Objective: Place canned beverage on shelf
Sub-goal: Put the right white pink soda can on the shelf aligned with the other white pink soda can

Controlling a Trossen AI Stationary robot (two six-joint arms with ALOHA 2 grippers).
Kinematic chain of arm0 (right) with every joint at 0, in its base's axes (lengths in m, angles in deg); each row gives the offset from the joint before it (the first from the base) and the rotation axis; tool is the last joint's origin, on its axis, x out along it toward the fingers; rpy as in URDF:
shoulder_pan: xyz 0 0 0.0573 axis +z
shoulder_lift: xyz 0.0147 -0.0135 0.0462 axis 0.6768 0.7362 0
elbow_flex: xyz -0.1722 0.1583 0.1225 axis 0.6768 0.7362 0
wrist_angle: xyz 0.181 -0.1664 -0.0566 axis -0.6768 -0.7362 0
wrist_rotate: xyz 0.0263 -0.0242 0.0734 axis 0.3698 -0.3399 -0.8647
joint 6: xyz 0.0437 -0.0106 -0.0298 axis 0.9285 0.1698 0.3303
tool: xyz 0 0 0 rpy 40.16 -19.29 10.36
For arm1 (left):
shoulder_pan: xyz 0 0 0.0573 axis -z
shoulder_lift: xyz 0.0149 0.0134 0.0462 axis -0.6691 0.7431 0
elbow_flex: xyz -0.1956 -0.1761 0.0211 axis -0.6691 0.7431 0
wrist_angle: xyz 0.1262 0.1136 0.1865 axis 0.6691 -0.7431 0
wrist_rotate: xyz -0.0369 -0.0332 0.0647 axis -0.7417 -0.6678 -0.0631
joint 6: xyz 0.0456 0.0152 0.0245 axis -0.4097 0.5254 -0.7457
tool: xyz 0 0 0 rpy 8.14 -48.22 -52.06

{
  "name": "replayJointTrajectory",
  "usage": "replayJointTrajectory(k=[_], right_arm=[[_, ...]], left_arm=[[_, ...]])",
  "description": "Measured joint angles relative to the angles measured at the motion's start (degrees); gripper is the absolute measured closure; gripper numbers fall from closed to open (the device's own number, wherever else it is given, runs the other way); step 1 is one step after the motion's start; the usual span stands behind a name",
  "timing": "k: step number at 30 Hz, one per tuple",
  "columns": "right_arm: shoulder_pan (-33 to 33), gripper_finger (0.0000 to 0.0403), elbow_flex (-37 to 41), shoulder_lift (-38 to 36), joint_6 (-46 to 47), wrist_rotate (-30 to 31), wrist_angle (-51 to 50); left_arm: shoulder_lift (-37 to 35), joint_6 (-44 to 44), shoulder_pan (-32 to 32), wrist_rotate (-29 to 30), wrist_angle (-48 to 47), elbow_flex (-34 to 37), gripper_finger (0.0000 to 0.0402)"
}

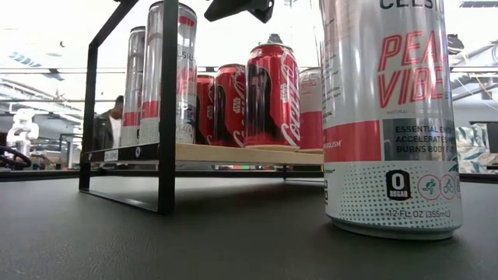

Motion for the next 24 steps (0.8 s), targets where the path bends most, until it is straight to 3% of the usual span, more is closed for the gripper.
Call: replayJointTrajectory(k=[24], right_arm=[[-1.5, 0.0284, 0.0, 1.7, -0.1, 0.1, 3.3]], left_arm=[[-1.7, 1.2, 2.0, 2.0, -3.9, -0.2, 0.0229]])
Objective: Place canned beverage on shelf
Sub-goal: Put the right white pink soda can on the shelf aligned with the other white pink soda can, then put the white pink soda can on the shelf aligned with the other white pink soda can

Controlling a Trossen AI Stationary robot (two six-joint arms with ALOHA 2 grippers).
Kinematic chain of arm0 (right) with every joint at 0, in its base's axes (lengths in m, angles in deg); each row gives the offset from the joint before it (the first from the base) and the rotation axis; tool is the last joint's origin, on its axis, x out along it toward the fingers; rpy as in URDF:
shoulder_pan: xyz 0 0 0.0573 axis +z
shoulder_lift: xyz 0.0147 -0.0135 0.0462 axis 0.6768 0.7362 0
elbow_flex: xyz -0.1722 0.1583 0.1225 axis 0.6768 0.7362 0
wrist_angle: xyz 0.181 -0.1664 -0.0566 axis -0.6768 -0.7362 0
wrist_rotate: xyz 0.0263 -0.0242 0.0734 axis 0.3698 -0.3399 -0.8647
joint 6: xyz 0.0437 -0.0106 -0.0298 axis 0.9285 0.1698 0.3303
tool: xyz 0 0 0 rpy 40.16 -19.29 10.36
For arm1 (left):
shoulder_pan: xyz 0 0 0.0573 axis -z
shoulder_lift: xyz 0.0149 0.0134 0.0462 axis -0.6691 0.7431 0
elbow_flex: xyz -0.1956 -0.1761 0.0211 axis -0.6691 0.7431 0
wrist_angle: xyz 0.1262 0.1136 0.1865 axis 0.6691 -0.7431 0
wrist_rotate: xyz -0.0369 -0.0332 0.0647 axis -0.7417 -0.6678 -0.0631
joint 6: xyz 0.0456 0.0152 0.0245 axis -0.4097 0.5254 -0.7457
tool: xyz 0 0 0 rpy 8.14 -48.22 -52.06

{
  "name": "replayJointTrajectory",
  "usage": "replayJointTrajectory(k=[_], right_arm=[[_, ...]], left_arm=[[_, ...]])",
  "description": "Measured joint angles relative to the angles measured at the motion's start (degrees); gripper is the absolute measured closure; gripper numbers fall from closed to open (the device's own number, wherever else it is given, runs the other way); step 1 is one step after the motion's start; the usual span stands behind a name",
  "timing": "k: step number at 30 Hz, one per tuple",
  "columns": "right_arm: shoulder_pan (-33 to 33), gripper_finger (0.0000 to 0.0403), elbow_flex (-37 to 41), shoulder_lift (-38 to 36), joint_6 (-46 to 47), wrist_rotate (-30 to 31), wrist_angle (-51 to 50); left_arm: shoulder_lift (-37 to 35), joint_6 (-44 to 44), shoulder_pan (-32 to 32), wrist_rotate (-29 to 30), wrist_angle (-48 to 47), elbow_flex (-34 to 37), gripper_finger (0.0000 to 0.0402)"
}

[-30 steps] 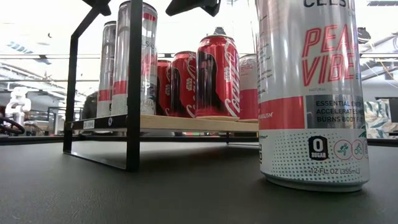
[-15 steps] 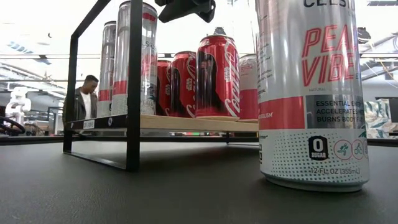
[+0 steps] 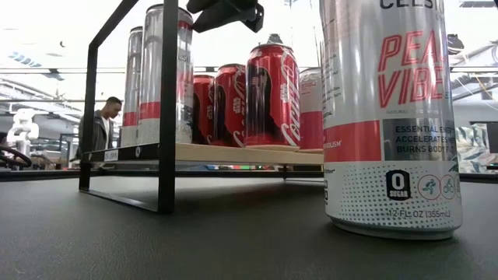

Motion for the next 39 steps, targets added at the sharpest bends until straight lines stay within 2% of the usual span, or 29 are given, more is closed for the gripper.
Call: replayJointTrajectory(k=[11, 15, 21, 26, 34, 39], right_arm=[[-0.3, 0.0284, 0.0, 0.0, 0.2, -0.1, 0.4], [0.1, 0.0284, 0.0, -0.9, 0.2, -0.1, -3.4], [0.2, 0.0284, 0.0, -5.7, 2.9, -0.6, -10.1], [1.2, 0.0284, 0.0, -11.7, 6.6, -5.9, -13.5], [8.4, 0.0284, 0.0, -19.1, 14.6, -5.9, -19.8], [15.2, 0.0284, 0.0, -18.7, 20.1, -4.5, -20.4]], left_arm=[[0.0, -0.1, 0.0, 0.2, -0.4, 0.0, 0.0229], [0.0, -0.6, 0.0, 0.2, -0.4, 0.0, 0.0229], [0.0, -1.1, 0.0, -0.3, 0.5, 0.0, 0.0229], [0.0, -1.3, 0.0, -0.3, 1.6, 0.0, 0.0229], [0.1, -7.0, -0.1, 0.5, 9.6, 0.0, 0.0229], [0.1, -8.9, -0.1, 0.6, 11.3, 0.0, 0.0229]])
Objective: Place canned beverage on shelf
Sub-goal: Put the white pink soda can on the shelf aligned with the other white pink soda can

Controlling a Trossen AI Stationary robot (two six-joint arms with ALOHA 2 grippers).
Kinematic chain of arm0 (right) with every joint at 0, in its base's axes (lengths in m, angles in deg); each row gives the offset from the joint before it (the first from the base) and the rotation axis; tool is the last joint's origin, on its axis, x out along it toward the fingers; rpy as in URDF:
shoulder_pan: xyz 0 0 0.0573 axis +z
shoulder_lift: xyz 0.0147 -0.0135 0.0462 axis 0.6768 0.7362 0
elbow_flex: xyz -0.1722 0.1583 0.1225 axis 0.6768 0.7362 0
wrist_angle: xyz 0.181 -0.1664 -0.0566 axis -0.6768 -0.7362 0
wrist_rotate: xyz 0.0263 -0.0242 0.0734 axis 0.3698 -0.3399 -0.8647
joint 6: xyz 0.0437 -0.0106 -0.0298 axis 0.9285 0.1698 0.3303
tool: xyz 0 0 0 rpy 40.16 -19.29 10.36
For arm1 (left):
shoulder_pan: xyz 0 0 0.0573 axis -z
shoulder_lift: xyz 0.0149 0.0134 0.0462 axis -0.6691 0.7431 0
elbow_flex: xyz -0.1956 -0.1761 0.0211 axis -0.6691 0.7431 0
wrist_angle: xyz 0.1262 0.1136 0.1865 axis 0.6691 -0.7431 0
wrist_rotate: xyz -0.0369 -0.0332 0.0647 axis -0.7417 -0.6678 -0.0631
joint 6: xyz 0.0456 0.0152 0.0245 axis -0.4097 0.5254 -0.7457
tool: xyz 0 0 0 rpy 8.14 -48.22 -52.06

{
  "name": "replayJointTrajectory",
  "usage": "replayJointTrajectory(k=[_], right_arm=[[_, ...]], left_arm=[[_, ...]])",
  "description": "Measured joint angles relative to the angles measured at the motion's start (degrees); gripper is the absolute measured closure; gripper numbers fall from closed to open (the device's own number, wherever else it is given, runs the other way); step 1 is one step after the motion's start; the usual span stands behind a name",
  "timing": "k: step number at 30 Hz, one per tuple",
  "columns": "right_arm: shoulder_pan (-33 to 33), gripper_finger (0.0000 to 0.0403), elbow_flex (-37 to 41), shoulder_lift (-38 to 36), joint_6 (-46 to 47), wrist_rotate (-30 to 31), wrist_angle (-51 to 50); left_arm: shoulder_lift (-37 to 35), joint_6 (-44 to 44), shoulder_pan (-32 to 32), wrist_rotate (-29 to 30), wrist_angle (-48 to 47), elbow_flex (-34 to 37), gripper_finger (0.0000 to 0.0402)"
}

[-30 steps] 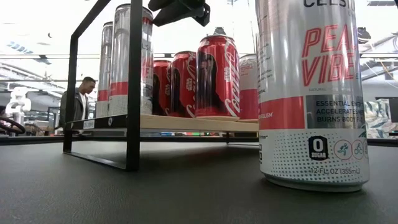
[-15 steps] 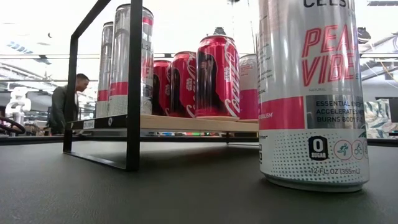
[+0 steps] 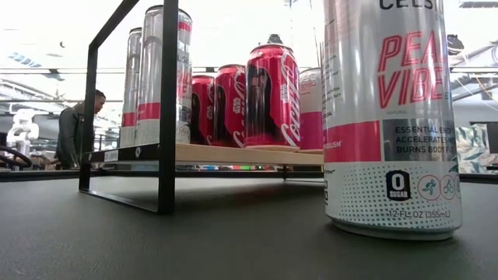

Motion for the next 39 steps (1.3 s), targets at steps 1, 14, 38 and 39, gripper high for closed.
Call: replayJointTrajectory(k=[1, 14, 38, 39], right_arm=[[1.1, 0.0283, 0.0, 0.6, 1.2, 0.6, 0.5], [7.5, 0.0085, 0.0, 10.0, 4.6, 5.5, 7.3], [1.6, 0.0034, 0.0, 17.3, -11.2, -3.0, 3.3], [1.6, 0.0034, 0.0, 17.7, -11.6, -3.0, 3.4]], left_arm=[[0.0, -0.2, 0.0, 0.0, 0.0, 0.0, 0.0229], [0.0, -3.7, 0.3, -1.1, 2.9, 0.0, 0.0229], [0.0, -4.2, 0.4, 0.0, 2.7, 0.0, 0.0229], [0.0, -4.2, 0.4, 0.0, 2.7, 0.0, 0.0229]])
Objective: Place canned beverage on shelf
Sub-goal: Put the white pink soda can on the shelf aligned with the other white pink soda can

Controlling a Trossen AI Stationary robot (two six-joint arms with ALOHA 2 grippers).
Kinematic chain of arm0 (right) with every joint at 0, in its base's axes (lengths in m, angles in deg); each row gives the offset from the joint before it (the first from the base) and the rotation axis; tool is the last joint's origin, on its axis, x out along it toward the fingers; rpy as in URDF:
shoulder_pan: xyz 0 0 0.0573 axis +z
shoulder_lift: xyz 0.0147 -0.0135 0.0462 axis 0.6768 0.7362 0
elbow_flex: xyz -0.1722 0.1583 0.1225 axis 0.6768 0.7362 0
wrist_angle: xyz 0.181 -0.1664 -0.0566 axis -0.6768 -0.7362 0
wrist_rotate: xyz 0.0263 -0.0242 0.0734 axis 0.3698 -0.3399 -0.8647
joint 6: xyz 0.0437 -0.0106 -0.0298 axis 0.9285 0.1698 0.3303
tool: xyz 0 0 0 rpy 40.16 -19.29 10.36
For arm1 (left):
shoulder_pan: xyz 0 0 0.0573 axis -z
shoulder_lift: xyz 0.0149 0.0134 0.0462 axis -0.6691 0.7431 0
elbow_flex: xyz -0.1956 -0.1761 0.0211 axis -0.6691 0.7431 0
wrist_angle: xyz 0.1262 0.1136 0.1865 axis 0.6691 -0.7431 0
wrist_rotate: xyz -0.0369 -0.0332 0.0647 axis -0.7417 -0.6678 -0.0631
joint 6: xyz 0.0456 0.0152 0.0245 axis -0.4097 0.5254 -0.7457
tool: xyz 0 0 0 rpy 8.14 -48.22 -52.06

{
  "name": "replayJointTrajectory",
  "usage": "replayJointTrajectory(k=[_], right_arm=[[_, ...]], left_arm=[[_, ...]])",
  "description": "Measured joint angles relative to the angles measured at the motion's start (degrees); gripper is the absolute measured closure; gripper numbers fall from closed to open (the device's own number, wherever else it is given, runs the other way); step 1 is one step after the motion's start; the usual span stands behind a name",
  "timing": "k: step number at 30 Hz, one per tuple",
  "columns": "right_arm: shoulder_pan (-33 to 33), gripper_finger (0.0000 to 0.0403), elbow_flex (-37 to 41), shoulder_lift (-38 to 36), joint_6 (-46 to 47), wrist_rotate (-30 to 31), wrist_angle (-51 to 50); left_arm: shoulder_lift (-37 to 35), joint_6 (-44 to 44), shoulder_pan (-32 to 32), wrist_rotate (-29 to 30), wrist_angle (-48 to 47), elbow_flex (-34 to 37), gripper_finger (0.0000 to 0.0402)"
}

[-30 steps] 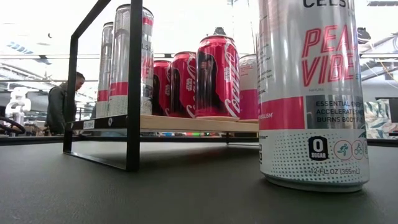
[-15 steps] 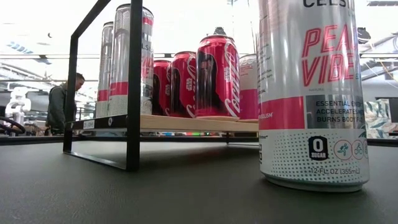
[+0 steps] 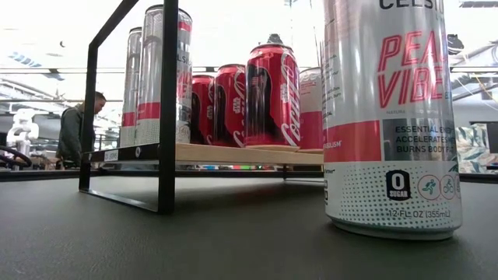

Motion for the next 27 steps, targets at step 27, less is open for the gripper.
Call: replayJointTrajectory(k=[27], right_arm=[[-0.3, 0.0178, 0.0, 4.6, -2.3, -0.1, -4.0]], left_arm=[[0.0, 0.0, 0.0, 0.3, -0.2, 0.0, 0.0229]])
